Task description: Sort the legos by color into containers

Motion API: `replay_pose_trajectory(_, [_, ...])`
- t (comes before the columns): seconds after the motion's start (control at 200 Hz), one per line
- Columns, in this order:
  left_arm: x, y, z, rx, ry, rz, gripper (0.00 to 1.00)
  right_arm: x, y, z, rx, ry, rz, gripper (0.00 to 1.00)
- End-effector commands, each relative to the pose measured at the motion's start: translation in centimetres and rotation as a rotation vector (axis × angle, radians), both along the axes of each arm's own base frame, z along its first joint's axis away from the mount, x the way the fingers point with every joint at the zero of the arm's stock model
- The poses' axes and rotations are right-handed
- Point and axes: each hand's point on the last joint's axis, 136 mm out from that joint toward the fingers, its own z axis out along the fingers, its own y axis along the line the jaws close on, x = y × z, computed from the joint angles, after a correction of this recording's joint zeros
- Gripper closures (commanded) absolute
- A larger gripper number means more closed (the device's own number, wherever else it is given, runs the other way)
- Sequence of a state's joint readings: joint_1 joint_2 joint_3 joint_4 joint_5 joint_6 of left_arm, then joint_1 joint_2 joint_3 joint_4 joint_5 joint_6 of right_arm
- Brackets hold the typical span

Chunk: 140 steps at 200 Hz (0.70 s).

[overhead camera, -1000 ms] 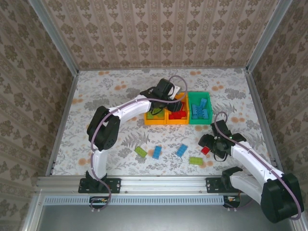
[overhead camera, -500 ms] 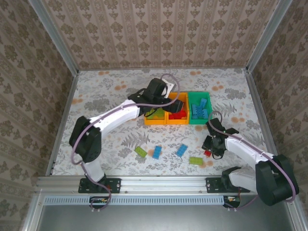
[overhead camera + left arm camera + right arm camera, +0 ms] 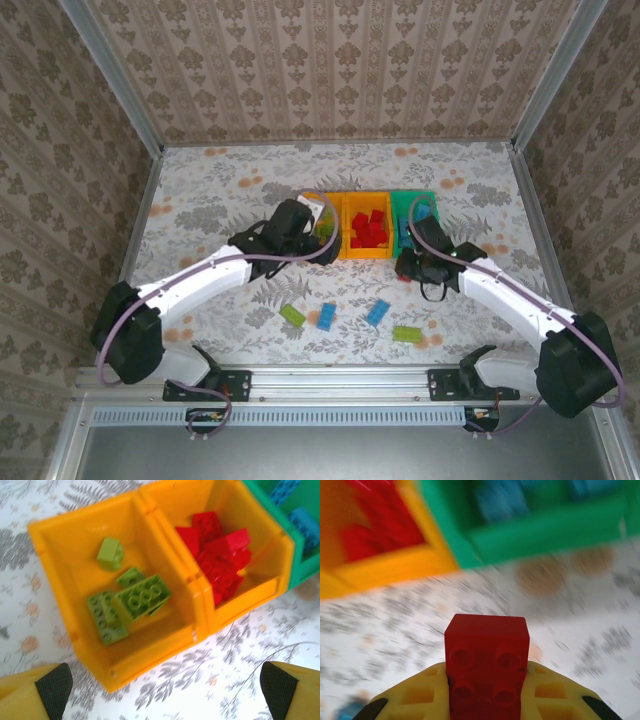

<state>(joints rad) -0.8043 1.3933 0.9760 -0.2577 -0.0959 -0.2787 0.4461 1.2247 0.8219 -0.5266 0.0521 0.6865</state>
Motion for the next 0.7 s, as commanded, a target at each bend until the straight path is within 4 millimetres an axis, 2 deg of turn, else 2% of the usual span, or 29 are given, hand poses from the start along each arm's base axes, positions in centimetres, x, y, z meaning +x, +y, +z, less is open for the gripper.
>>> replay_pose_trajectory(0.0, [-1.1, 2.0, -1.3, 0.034, 0.020, 0.043, 0.00, 4.2, 2.3, 3.1, -0.002, -0.131, 0.094, 0.83])
replay_pose_trajectory(0.2, [-3.7, 2.1, -3.7, 0.028, 0.092, -0.011, 0.00, 10.0, 6.2, 3.0, 0.000, -0.113, 0.177, 0.83])
replay_pose_trajectory(0.355, [-5.7, 1.5, -5.6, 0.076, 0.136, -0.049, 0.00, 13.7, 7.7, 1.9, -0.037, -0.079, 0.195, 0.83])
replay_pose_trajectory(0.55, [-8.2, 0.7, -7.9, 0.114, 0.219, -0.046, 0.01, 15.8, 7.9, 0.1, -0.046, -0.017, 0.188, 0.78])
replay_pose_trajectory(0.695, [-9.7, 0.0, -9.7, 0.168, 0.273, -0.052, 0.03, 16.2, 7.3, -0.6, -0.053, -0.001, 0.166, 0.61])
